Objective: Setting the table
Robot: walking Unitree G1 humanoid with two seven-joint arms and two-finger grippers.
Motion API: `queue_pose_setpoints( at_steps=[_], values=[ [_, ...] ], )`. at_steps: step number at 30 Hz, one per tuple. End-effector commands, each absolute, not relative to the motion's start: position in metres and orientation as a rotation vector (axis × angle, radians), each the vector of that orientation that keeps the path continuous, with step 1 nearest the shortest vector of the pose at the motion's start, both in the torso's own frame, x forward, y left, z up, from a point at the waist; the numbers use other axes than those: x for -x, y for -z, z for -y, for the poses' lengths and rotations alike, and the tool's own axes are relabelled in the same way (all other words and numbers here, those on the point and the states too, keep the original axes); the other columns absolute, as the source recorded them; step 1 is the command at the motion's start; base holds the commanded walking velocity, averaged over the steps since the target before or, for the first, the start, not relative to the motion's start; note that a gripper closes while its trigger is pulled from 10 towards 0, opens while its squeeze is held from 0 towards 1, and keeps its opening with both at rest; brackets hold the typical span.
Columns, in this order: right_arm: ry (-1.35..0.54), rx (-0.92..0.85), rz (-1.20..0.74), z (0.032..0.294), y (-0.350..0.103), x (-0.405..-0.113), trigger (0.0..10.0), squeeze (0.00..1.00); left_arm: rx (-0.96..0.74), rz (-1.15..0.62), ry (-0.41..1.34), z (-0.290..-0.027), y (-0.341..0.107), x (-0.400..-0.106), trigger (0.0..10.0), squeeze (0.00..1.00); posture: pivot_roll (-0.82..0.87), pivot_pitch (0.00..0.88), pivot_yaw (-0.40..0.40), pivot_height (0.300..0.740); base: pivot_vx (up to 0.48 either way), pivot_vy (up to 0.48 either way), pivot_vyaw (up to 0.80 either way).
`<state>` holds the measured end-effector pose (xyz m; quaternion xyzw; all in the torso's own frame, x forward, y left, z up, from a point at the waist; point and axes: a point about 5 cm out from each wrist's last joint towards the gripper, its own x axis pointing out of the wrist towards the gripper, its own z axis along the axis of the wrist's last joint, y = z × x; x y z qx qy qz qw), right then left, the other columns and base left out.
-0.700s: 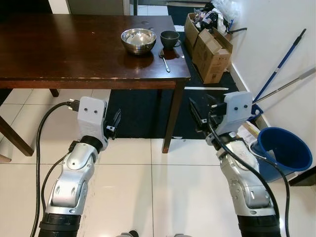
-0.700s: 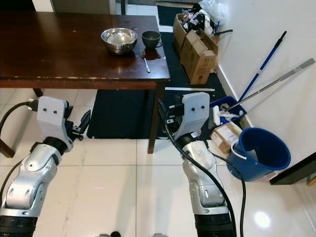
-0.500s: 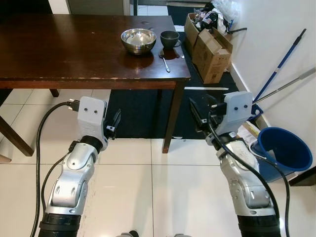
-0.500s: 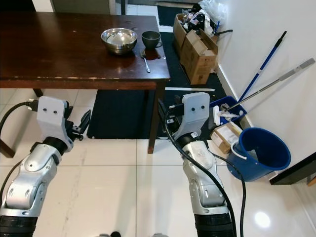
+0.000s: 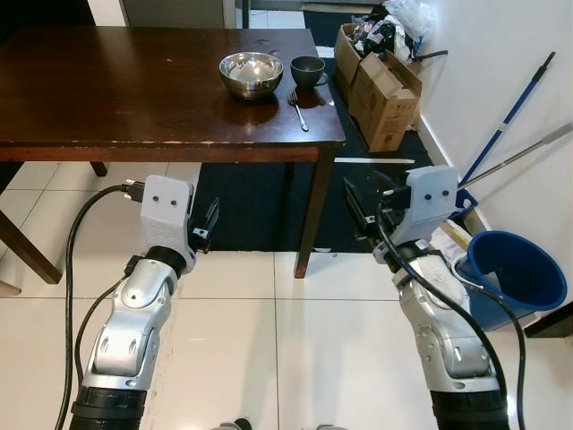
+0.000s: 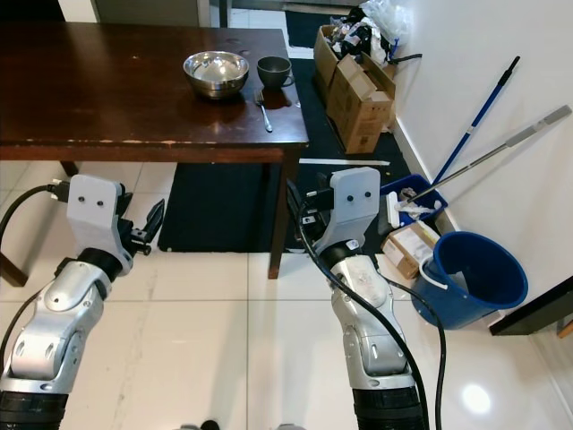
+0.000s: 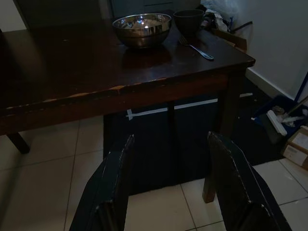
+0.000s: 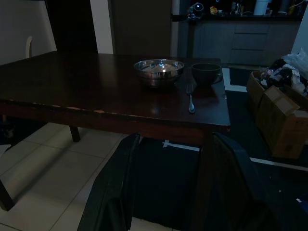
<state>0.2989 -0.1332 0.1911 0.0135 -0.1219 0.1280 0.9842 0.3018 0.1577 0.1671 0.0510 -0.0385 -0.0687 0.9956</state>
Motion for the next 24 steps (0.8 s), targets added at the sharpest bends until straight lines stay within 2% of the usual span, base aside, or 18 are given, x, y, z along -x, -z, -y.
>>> queue_pose_setpoints(
  at_steps=[1,12,24],
  values=[
    [-0.245,-0.023,0.236,0.1364,-0.1882,-0.2987,10.0,0.00,-0.111,0.055,0.138,-0.1578,-0.1620,-0.3017,10.0,0.03,-0.11,0.004,0.045,0.740,0.000,0.000,0.00],
    [-0.247,-0.018,0.236,0.1361,-0.1883,-0.2992,10.0,0.00,-0.112,0.056,0.137,-0.1581,-0.1621,-0.3021,10.0,0.03,-0.11,0.002,0.045,0.740,0.000,0.000,0.00],
    [-0.232,-0.020,0.227,0.1379,-0.1873,-0.3013,10.0,0.00,-0.114,0.052,0.137,-0.1580,-0.1615,-0.3021,10.0,0.02,-0.11,0.000,0.047,0.740,0.000,0.000,0.77]
  ],
)
